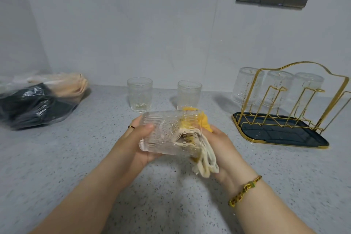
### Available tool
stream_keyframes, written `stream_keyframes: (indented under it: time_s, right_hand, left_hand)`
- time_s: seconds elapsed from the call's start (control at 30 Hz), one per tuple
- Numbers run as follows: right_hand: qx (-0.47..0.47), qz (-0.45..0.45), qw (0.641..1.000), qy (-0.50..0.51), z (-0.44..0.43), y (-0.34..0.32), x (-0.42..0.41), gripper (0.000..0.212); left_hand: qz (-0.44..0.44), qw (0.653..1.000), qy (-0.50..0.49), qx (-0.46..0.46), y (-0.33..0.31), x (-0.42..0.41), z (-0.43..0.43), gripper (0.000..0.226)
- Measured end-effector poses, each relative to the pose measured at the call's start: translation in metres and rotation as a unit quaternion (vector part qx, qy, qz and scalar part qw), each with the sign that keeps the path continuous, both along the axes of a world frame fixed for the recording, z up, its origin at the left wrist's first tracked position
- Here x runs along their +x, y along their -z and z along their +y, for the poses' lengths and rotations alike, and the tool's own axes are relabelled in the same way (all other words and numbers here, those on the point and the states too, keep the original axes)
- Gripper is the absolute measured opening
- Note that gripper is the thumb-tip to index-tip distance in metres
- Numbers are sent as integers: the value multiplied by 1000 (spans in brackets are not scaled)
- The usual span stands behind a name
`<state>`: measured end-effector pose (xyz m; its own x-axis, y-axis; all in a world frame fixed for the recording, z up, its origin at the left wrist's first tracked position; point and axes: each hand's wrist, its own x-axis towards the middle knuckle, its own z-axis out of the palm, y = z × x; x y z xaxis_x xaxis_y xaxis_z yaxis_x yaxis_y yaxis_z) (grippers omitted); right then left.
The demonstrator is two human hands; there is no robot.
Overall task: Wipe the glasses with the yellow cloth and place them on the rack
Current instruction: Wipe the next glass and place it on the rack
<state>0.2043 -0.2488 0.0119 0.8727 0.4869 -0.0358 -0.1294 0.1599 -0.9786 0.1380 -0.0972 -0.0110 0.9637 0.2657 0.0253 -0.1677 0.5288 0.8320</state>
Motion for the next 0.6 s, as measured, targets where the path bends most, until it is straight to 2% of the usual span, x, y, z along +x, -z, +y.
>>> stream_keyframes:
  time_s: [0.07,0.1,0.17,0.27,0.3,0.37,0.43,0.5,0.6]
  right_hand:
    - [-19,-69,997,32,5,3,-2,9]
    - [-36,-136,989,48,8,4,-2,11]
    - [-48,-243,967,60,9,5,-2,22]
    - [-51,-281,956,71,5,4,0,25]
    - [-55,-266,960,75,4,5,1,21]
    - [-54,-170,982,66,5,6,3,8]
    - [-31,-59,997,36,5,10,7,7]
    - [16,5,1000,10,4,13,12,7]
    - [104,90,990,-29,3,12,18,25]
  left_hand:
    - [50,998,13,22,-3,-3,0,50]
    - [97,994,14,58,-5,-4,-1,46]
    - [166,978,26,121,-4,-4,-2,55]
    - [169,975,20,141,-4,-3,-5,58]
    - [154,979,7,135,-4,-2,-5,55]
    - [105,987,-28,122,-2,-2,-4,51]
    - [69,990,-51,112,-1,-2,-1,69]
    - [68,988,-66,120,-1,-4,-2,86]
    - [42,992,-87,81,-5,-5,-3,62]
